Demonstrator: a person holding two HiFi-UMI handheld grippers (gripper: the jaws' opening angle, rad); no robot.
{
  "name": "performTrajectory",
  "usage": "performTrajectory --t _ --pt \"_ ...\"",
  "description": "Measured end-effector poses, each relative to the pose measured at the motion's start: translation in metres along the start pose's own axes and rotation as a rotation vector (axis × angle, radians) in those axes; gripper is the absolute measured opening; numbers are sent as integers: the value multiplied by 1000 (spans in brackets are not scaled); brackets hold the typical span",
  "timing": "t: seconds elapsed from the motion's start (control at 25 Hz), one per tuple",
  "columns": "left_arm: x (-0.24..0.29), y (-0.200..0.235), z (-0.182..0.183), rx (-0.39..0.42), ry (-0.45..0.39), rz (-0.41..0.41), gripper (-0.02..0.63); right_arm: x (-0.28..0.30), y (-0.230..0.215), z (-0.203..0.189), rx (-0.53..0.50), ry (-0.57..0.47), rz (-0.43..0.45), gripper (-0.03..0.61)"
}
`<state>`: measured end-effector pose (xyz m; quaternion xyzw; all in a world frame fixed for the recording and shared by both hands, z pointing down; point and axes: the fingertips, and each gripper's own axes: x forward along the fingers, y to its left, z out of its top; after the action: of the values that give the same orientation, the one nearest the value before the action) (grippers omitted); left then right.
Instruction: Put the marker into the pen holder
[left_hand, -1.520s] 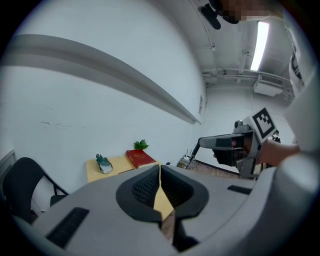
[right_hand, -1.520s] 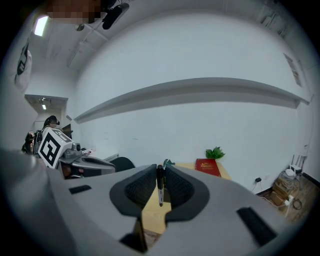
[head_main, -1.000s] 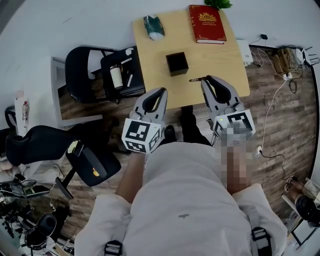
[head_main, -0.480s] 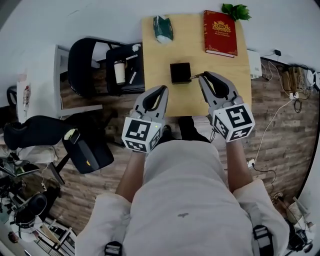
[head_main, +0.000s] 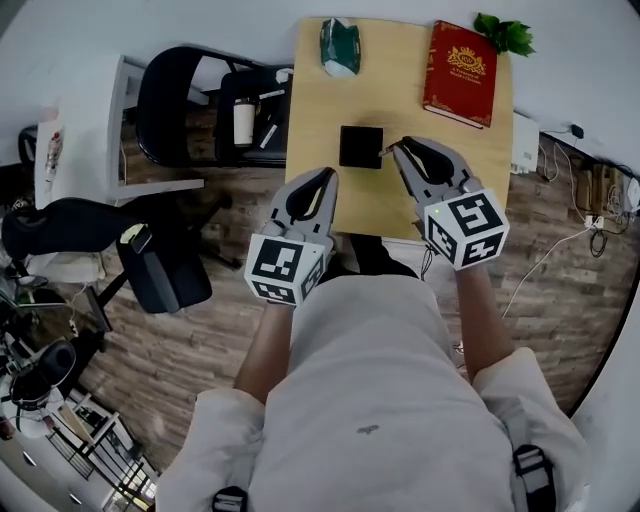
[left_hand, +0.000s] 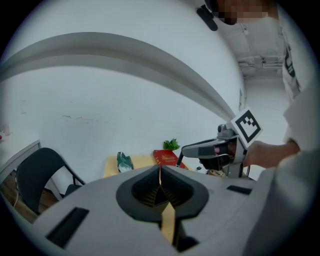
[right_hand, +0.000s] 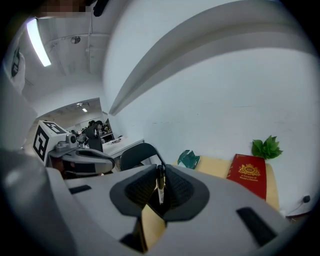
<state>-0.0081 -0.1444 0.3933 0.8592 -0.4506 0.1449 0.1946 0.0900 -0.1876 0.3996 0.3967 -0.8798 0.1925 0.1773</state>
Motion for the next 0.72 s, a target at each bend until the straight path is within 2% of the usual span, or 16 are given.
performTrajectory --t 0.36,0.72 --pt "5 3 -5 -40 -1 89 9 19 0 -12 -55 68 117 55" --pt "8 12 -13 -66 -11 97 9 35 1 -30 -80 134 142 55"
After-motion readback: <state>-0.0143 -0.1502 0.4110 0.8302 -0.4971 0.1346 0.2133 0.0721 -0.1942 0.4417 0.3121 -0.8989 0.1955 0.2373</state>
